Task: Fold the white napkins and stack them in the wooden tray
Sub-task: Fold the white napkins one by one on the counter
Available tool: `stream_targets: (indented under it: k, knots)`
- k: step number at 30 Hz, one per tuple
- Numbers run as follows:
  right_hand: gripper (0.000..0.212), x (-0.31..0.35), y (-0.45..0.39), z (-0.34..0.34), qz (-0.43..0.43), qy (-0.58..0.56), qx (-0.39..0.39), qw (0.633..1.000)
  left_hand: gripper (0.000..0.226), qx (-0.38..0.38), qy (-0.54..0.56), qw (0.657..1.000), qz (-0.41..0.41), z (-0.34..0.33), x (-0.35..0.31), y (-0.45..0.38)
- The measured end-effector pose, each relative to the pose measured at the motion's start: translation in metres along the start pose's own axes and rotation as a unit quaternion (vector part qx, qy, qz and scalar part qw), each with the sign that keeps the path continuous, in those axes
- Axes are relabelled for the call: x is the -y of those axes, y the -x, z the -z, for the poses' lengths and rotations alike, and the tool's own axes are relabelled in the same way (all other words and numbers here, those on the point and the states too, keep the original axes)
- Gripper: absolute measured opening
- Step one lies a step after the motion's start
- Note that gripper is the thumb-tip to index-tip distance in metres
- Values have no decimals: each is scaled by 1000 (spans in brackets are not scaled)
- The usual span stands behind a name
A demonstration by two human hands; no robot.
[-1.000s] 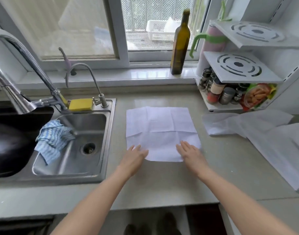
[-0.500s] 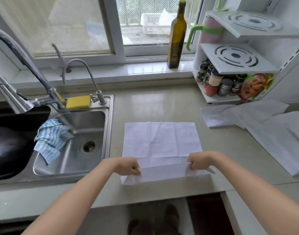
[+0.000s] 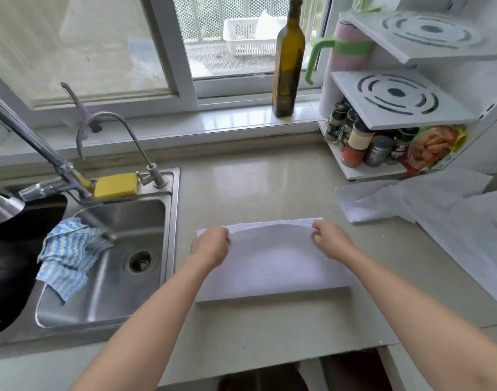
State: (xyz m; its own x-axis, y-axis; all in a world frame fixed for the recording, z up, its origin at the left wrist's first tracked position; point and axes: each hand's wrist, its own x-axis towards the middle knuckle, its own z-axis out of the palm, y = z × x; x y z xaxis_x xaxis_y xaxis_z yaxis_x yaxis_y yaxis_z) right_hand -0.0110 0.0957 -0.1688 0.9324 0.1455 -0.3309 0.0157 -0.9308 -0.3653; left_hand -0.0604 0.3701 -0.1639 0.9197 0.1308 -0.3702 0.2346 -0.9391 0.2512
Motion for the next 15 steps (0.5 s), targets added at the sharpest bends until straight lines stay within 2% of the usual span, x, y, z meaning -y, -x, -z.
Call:
stream_targets:
  k: [5,8,12,15]
  knots:
    - [14,-1,-41,-17,-18,8,4,1000,23,-7,-53,998,29,-12,-10,-24]
    - [13,0,-55,-22,6,9,14,1000,23,11,-47,998,27,-17,-20,-35]
    - [8,0,-61,-25,56,-3,53,997,21,29,-26,999,-14,-25,-24,-44]
    - [9,1,-64,-27,119,24,91,988,23,45,-66,995,-63,-31,-14,-48]
